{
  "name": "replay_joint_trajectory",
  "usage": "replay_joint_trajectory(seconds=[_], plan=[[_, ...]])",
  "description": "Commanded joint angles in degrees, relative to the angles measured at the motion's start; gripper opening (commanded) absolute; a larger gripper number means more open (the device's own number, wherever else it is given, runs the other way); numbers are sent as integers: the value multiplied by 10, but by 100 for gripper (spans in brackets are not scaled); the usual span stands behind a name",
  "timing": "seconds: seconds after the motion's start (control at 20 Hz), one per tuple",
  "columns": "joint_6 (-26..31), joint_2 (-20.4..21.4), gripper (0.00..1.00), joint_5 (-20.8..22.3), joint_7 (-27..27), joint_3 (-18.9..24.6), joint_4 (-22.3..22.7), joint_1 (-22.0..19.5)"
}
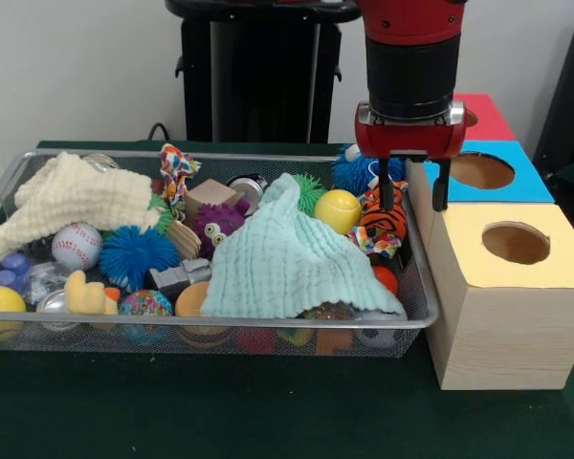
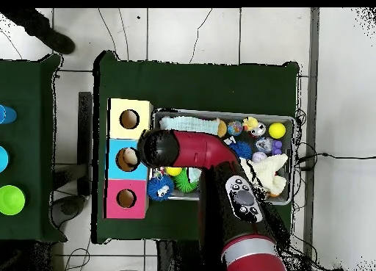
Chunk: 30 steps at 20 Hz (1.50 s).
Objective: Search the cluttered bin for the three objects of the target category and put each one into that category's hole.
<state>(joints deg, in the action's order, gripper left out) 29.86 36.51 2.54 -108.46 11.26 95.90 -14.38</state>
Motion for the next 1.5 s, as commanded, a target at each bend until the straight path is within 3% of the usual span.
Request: replay_joint_trajectory(seconds=[0.05, 0.4, 0.6, 0.75, 0.95, 1.35, 1.5], plan=[[-139, -214, 100, 69, 12, 31, -12, -36], [-144, -227, 100, 81, 27, 54, -21, -55], [-125, -214, 100, 92, 2, 26, -35, -28], [-132, -226, 100, 91, 8, 37, -41, -38], [-89, -203, 100, 76, 32, 63, -14, -67], [-43, -141, 100, 86, 49, 100, 41, -110], [-42, -166, 100, 104, 55, 95, 15, -109]])
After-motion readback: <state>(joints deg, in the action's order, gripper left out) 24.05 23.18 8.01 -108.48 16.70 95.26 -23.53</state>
